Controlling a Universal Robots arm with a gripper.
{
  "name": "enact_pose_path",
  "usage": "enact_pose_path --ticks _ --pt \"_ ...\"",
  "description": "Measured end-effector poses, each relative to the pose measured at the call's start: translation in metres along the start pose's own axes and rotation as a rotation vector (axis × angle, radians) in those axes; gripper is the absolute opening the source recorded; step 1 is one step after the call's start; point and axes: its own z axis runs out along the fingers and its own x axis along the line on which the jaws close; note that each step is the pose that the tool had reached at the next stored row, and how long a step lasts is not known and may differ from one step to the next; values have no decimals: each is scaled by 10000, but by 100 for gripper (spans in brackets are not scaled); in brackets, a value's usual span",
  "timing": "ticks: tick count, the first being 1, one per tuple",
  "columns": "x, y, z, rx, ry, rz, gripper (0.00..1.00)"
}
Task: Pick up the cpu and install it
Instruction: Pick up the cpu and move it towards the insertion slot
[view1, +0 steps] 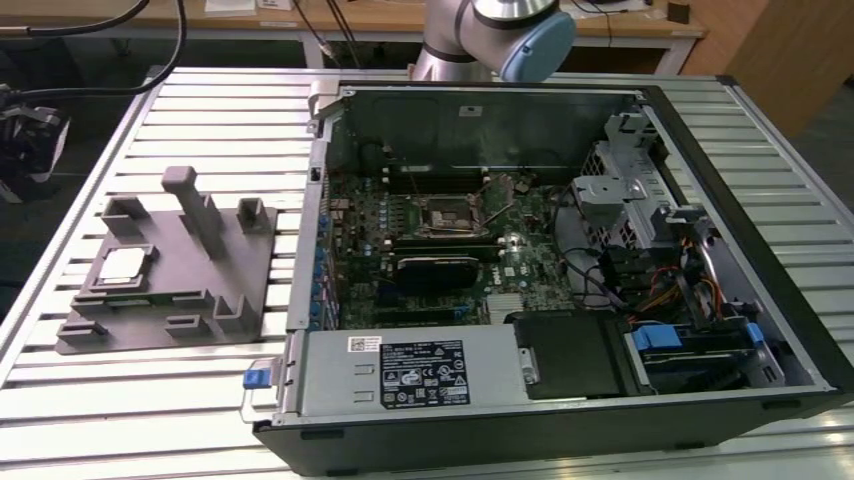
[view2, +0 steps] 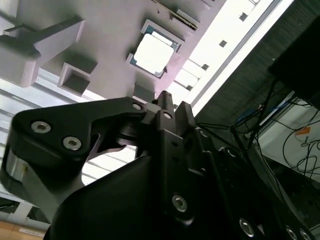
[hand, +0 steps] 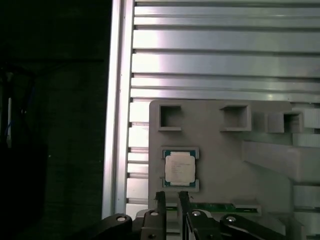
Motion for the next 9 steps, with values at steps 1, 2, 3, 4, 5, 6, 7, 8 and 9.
enact_pose_path --ticks 1,2,3,4,5,6,7,8,9 --pt "0 -5 9 0 -19 -9 29" --pt "0 -8 20 0 -38 -20 29" --pt "-1 -11 29 1 -52 -29 35" --pt "-1 -14 38 2 -67 -42 41" --pt "-1 -15 46 4 -86 -67 41" --pt "-2 -16 52 7 -105 -112 47" --pt "-3 -17 60 11 -125 -210 47" --pt "-4 -17 69 16 -134 -370 53" --pt "-4 -18 78 23 -129 -548 53"
